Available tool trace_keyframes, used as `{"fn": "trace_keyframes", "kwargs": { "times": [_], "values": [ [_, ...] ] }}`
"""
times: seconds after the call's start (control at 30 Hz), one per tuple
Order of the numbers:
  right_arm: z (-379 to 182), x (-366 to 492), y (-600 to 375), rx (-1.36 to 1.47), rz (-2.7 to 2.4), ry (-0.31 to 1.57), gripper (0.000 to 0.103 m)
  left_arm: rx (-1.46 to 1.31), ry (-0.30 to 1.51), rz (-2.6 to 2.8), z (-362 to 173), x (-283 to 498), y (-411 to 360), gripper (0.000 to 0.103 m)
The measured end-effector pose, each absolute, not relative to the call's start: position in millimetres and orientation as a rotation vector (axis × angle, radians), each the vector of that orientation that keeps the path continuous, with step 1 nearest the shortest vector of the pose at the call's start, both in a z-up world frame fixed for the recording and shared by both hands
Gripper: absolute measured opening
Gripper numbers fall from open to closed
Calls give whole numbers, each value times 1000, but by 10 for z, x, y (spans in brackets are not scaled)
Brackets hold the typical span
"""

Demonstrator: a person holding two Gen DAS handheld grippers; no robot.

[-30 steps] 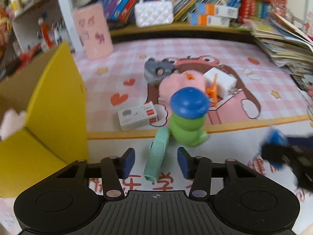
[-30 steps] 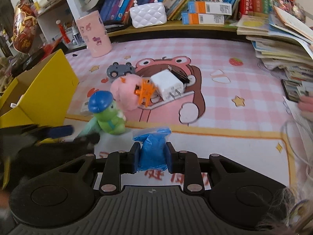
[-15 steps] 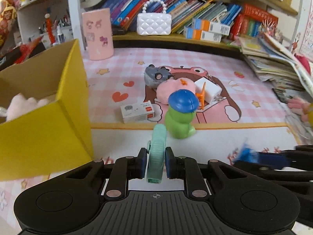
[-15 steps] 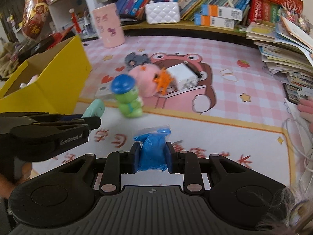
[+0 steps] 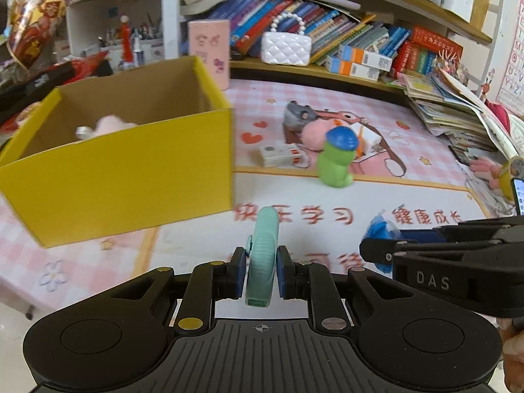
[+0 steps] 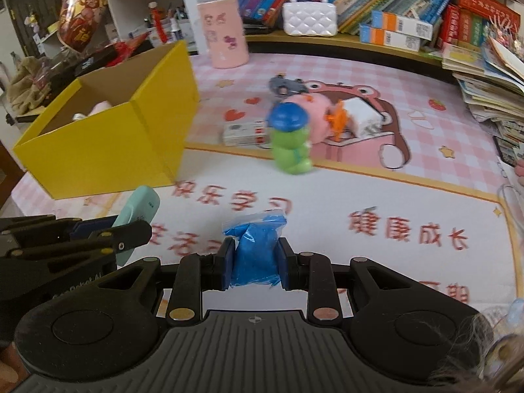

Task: Organize objects
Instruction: 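Carry the blue item and mint-green roller with both tools into the yellow box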

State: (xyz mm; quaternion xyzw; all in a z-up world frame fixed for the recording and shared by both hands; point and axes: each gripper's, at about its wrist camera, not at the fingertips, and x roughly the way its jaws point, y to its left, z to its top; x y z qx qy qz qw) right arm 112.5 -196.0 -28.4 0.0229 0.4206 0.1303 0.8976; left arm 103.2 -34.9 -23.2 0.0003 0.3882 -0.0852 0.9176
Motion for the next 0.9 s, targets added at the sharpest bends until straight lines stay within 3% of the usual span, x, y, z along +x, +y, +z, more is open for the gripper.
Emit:
{"fn": "trace_keyframes", "kwargs": {
  "times": [0.43, 0.9],
  "values": [
    [-276, 705, -985, -25, 415, 882, 25, -55, 803, -61, -207, 485, 533, 18],
    [-274, 297, -520, -32, 375, 850, 25, -47, 775, -103, -211, 158, 967, 18]
  ]
}}
